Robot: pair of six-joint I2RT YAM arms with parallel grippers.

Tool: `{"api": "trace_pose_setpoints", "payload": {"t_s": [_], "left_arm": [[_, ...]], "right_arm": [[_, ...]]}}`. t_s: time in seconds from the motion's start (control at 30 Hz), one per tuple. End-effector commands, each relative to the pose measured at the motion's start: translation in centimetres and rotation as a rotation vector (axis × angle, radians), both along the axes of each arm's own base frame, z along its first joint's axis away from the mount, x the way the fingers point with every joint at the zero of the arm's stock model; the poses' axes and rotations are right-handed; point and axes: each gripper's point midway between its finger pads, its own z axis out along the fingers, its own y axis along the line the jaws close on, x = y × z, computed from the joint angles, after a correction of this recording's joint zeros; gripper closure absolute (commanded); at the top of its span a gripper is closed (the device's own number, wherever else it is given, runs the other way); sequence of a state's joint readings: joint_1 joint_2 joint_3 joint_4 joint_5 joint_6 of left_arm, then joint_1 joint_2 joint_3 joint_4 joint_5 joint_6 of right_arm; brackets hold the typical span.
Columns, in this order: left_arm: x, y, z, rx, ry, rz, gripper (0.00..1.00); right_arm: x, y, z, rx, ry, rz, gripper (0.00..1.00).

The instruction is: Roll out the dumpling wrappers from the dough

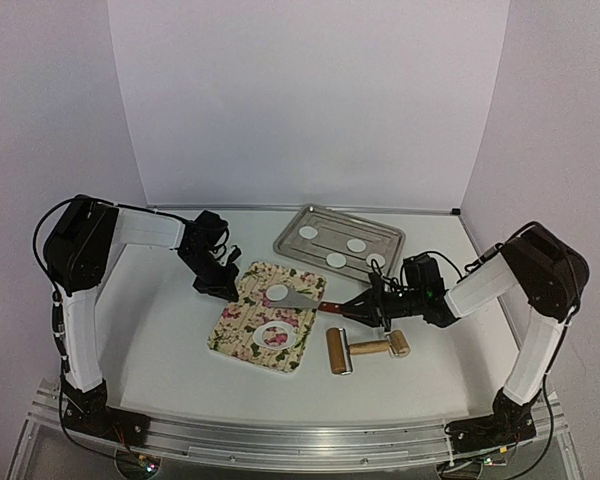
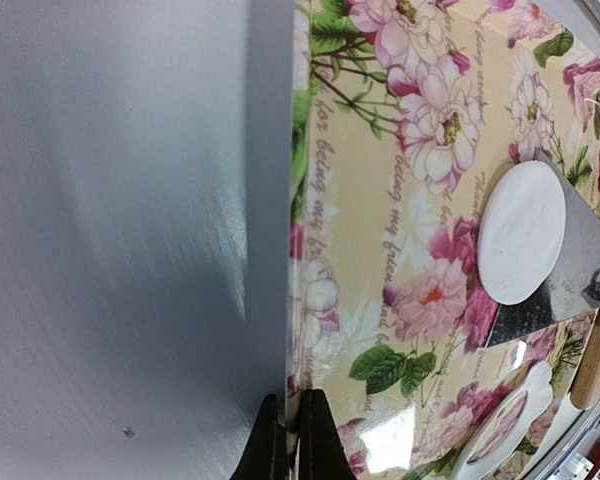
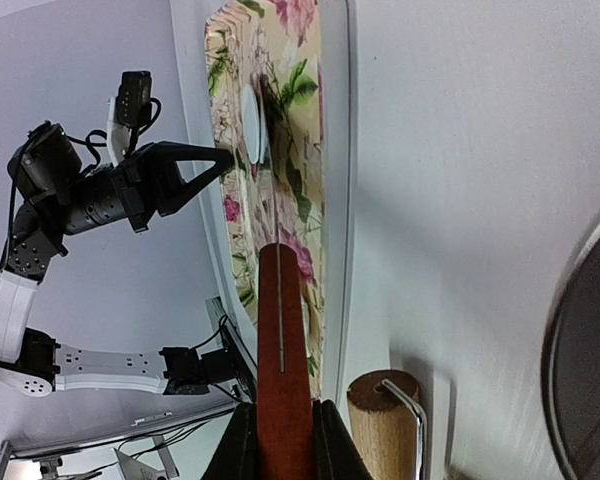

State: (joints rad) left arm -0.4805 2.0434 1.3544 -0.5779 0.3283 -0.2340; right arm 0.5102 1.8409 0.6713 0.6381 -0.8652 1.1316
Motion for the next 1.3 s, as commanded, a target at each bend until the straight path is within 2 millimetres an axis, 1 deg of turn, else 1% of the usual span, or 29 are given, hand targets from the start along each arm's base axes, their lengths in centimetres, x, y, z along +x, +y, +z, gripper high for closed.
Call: {"api": "trace_pose_setpoints", "payload": {"t_s": [0.0,0.17,0.37,0.57,0.67,1.07,1.13,1.27], "left_arm": [[-1.2,2.6,-3.5,0.132,0.064,0.027,1.0],[-1.5,2.7,-3.4,0.128,0.076,0.032,1.0],[-2.0,2.8,-3.4,0.127,0.091,0.046,1.0],[-2.2,2.9,-3.3,0.123,0.102,0.06,1.0],[-2.1,2.7,-3.1,0.115,0.101,0.064,1.0],[-1.6,2.1,-2.5,0.089,0.097,0.075,1.0],[-1.5,2.0,-2.3,0.084,0.096,0.077,0.96],[-1.2,1.7,-1.7,0.066,0.081,0.086,0.87]], "right_arm": [[-1.4,-0.7,-5.1,-0.096,0.141,0.011,1.0],[-0.1,0.4,-5.6,-0.059,0.104,0.03,1.0],[1.1,1.0,-6.6,-0.032,0.083,0.01,1.0],[2.1,1.8,-6.4,0.015,0.062,0.017,1.0],[2.6,2.4,-4.8,0.068,0.031,0.025,1.0],[3.9,3.8,4.0,0.222,-0.079,0.05,1.0],[4.1,3.8,5.6,0.239,-0.104,0.044,1.0],[4.4,3.4,7.7,0.257,-0.139,0.017,1.0]]}}
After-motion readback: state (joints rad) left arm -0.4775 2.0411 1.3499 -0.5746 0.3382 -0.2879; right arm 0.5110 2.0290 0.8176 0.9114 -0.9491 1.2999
